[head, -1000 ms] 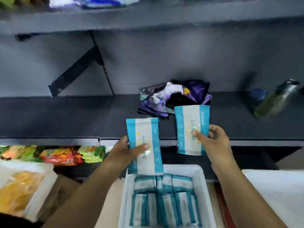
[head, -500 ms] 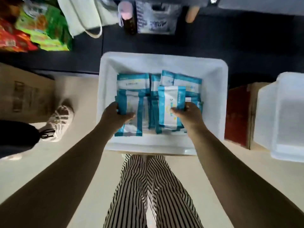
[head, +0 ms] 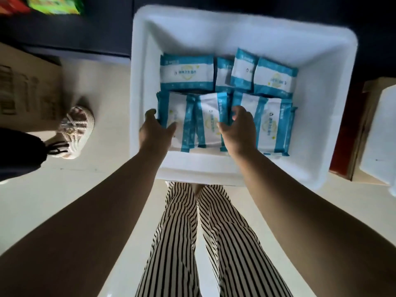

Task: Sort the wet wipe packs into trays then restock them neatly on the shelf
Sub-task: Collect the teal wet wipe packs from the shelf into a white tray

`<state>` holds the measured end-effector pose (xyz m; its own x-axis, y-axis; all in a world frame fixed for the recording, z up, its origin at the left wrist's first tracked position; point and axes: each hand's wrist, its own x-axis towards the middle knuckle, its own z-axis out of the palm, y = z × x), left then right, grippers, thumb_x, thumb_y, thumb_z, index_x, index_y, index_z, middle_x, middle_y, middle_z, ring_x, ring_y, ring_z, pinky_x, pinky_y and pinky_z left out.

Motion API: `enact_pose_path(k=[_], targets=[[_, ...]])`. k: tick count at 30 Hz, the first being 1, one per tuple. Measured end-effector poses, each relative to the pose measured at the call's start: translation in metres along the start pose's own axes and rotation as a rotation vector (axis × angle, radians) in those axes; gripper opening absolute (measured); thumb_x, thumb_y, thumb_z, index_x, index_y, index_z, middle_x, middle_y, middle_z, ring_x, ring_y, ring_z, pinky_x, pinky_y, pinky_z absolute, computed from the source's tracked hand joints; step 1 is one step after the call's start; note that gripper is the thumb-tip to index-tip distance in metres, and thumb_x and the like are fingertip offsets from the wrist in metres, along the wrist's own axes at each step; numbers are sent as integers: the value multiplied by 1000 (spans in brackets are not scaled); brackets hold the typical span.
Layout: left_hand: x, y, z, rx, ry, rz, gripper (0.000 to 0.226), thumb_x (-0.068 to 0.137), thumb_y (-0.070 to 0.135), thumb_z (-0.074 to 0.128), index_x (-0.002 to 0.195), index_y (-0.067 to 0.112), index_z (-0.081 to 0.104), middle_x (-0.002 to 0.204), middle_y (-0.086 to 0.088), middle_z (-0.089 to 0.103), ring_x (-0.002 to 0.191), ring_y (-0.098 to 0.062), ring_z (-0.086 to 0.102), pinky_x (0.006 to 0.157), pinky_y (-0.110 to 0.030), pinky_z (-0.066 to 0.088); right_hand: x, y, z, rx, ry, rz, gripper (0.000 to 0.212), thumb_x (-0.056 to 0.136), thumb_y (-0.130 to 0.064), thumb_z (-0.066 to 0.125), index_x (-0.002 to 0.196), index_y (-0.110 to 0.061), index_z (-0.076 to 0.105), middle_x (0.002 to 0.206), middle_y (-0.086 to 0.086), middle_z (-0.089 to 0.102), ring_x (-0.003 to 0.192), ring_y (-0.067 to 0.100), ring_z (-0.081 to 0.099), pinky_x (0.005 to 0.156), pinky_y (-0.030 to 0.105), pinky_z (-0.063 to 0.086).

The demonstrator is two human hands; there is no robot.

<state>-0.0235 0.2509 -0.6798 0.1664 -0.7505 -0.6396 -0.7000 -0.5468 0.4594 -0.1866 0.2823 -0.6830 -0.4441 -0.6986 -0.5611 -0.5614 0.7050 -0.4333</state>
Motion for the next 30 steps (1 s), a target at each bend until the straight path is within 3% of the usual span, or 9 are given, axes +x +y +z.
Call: enact_pose_path(k=[4, 8, 13, 18, 21, 25, 30], targets=[[-30, 35, -44, 71, 20, 87, 56, 89, 27, 59, 138, 10, 35, 134, -11, 52, 120, -29, 50, 96, -35, 43, -14, -20, -63, -41, -31, -45, 37, 90, -19, 57, 126, -8, 52, 127, 10, 55, 118, 24, 50, 95, 27, 35], [-72, 104, -108, 61, 79, 336, 45, 89, 22, 60, 131, 13, 46, 127, -4, 57, 115, -22, 54, 86, -17, 38, -38, -76, -149, -25, -3, -286, 31, 89, -18, 58, 119, -7, 59, 120, 8, 62, 112, 20, 56, 91, 21, 35], [-140, 199, -182, 247, 149, 690, 47, 87, 25, 62, 131, 13, 49, 132, -5, 53, 123, -22, 46, 97, -22, 28, -83, -153, -262, -155, 102, -551, 34, 87, -28, 61, 118, -14, 61, 118, 3, 62, 113, 21, 55, 94, 32, 43], [-208, 267, -259, 397, 345, 913, 54, 85, 35, 63, 133, 17, 48, 135, -4, 51, 127, -18, 41, 102, -21, 23, -141, -211, -371, -380, 206, -784, 41, 88, -37, 59, 124, -19, 56, 124, 2, 57, 120, 21, 47, 97, 32, 39], [-246, 296, -307, 469, 481, 990, 55, 84, 43, 62, 132, 18, 50, 132, -3, 54, 127, -17, 42, 103, -22, 26, -179, -243, -425, -417, 339, -904, 35, 86, -38, 59, 115, -18, 59, 116, 2, 61, 114, 23, 50, 91, 34, 42], [-296, 334, -374, 441, 659, 1068, 48, 84, 39, 63, 123, 12, 57, 125, -6, 58, 121, -20, 48, 98, -24, 30, -232, -290, -488, -401, 493, -1014, 40, 88, -39, 58, 123, -21, 55, 123, -3, 58, 119, 19, 47, 96, 32, 39], [-331, 365, -440, 387, 788, 1114, 43, 86, 37, 60, 119, 10, 59, 121, -6, 62, 115, -22, 52, 90, -21, 31, -268, -344, -532, -273, 646, -1144, 37, 86, -38, 61, 118, -18, 58, 121, -3, 59, 115, 17, 52, 93, 29, 39]])
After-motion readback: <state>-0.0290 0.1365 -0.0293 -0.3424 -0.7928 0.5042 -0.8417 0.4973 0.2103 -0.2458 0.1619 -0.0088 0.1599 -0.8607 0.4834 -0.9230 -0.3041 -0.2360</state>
